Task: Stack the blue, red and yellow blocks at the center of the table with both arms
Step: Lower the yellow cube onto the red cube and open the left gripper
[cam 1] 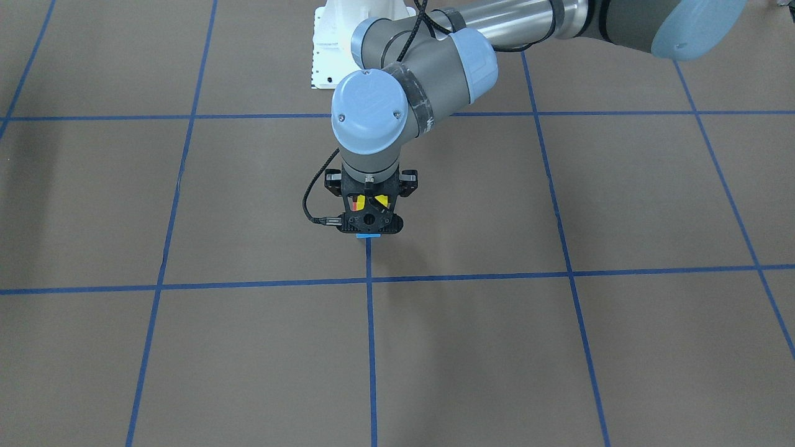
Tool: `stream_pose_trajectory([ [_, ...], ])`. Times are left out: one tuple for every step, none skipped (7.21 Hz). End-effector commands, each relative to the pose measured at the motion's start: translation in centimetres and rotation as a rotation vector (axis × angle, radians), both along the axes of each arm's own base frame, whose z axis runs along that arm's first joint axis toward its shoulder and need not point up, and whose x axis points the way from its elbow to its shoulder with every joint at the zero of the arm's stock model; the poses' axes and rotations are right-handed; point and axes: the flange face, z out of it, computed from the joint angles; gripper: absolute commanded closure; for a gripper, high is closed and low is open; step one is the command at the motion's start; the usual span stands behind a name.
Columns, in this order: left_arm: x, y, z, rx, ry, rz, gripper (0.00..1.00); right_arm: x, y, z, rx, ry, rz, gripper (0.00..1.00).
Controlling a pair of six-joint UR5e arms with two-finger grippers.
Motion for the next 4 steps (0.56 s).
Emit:
stream_pose_trajectory([
  [0.25, -0.13, 0.21, -0.002, -0.002, 0.0, 1.0, -0.02, -0.12, -0.09, 0.002, 0.0, 0.0, 0.0],
  [0.18, -0.23, 0.16, -0.002, -0.002, -0.002, 1.0, -0.01, -0.25, -0.08, 0.002, 0.002, 0.0, 0.0],
  [0.1, -0.32, 0.12, 0.0, 0.001, -0.003, 1.0, -0.01, -0.25, -0.08, 0.002, 0.002, 0.0, 0.0],
  [0.23, -0.29, -0.06, 0.011, 0.014, -0.005, 1.0, -0.01, -0.18, -0.01, 0.0, 0.002, 0.0, 0.0],
])
